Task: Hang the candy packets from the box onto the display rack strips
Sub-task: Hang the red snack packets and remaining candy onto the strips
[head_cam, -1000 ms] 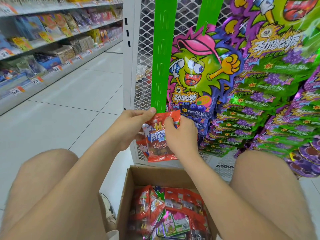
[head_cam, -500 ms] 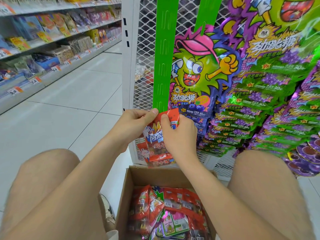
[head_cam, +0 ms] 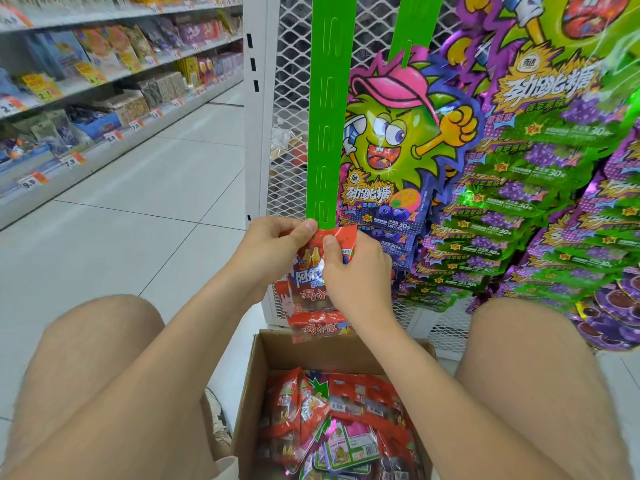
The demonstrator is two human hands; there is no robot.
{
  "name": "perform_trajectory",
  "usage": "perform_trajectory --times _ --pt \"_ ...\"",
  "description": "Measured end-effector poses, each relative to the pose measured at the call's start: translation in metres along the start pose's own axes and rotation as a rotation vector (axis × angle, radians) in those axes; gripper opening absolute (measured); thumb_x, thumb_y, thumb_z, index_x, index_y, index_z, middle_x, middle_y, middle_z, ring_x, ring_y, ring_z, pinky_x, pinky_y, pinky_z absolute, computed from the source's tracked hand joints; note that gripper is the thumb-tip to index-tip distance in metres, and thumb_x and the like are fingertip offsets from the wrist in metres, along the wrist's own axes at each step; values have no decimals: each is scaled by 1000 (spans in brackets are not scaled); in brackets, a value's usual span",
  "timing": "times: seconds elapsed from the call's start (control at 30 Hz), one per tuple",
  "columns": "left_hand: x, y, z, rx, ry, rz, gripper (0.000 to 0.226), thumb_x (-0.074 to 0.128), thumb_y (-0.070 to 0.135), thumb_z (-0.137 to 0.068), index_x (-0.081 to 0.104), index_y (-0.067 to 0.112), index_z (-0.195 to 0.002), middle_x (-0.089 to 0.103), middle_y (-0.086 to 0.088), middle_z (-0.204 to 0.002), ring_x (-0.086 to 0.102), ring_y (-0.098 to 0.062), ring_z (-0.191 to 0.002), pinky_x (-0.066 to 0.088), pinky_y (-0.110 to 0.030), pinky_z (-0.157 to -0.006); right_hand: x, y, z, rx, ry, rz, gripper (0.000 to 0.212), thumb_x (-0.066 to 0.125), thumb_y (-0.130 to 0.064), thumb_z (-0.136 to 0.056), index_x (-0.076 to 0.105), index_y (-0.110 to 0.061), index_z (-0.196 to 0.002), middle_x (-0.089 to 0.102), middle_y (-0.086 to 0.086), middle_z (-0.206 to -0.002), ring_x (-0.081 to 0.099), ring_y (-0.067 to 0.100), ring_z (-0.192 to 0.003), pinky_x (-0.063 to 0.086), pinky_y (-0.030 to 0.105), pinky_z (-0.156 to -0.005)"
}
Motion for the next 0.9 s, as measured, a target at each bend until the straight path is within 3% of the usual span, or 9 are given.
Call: perform_trajectory --times 0.23,0.37,0.43,0.53,0.63,0.7,0.73,0.8,0.9 --pt "0 -3 -3 16 -1 -2 35 68 44 -102 80 28 -72 78 10 -77 74 -16 -84 59 -43 -92 5 13 7 32 -83 87 32 53 -45 -105 66 -18 -94 68 5 -93 59 35 -97 33 38 -75" --pt "0 -2 1 76 -3 -26 32 62 38 -106 78 19 -87 81 4 -83 76 -6 -78 58 -21 -71 5 18 4 95 -75 145 40 57 -53 -99 65 -21 -77 64 1 -73 63 35 -84 52 45 -77" --pt "0 -5 1 169 9 -170 30 58 38 -108 76 19 -93 80 1 -86 76 -12 -81 59 -30 -71 3 21 4 73 -28 144 33 62 -54 -96 67 -23 -87 66 -3 -76 65 29 -82 54 42 -77" --pt "1 -19 -3 383 93 -518 12 64 27 -106 69 21 -114 75 4 -106 69 -15 -95 56 -38 -86 -7 24 7 33 7 184 37 73 -34 -94 55 -15 -119 58 -1 -110 54 18 -96 42 31 -79" --pt "12 -33 4 513 201 -697 62 72 16 -98 43 16 -152 55 -6 -140 53 -24 -126 46 -42 -109 -16 39 8 52 -186 343 29 67 -19 -94 52 -6 -115 61 6 -103 55 23 -86 44 33 -71" --pt "22 -42 15 565 303 -742 67 75 16 -93 42 12 -151 47 -12 -143 46 -31 -130 41 -43 -110 -18 55 8 123 -468 443 10 58 -12 -91 64 -4 -92 65 10 -85 58 29 -77 50 38 -65" --pt "28 -49 18 596 335 -792 61 75 16 -91 47 13 -145 48 -13 -139 46 -33 -126 42 -44 -106 -18 67 10 150 -631 481 16 55 -10 -91 65 -5 -79 64 10 -76 59 29 -72 52 39 -63" --pt "39 -64 23 613 186 -873 42 71 18 -90 56 18 -130 53 -8 -128 50 -32 -116 46 -45 -96 -16 93 15 198 -918 560 22 55 -8 -91 73 -2 -79 71 10 -73 68 27 -69 61 40 -70" --pt "51 -84 27 410 -393 -949 17 64 24 -97 67 21 -113 69 2 -109 64 -22 -102 53 -39 -89 -2 150 33 323 -1099 662 21 56 -7 -88 76 -3 -92 79 11 -87 78 24 -81 66 41 -80"
Point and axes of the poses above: each hand's wrist, its own z-axis away from the middle knuckle, its own x-axis out of the palm, y = z × x, the point moved 1 cm from there along -z, towards the middle knuckle
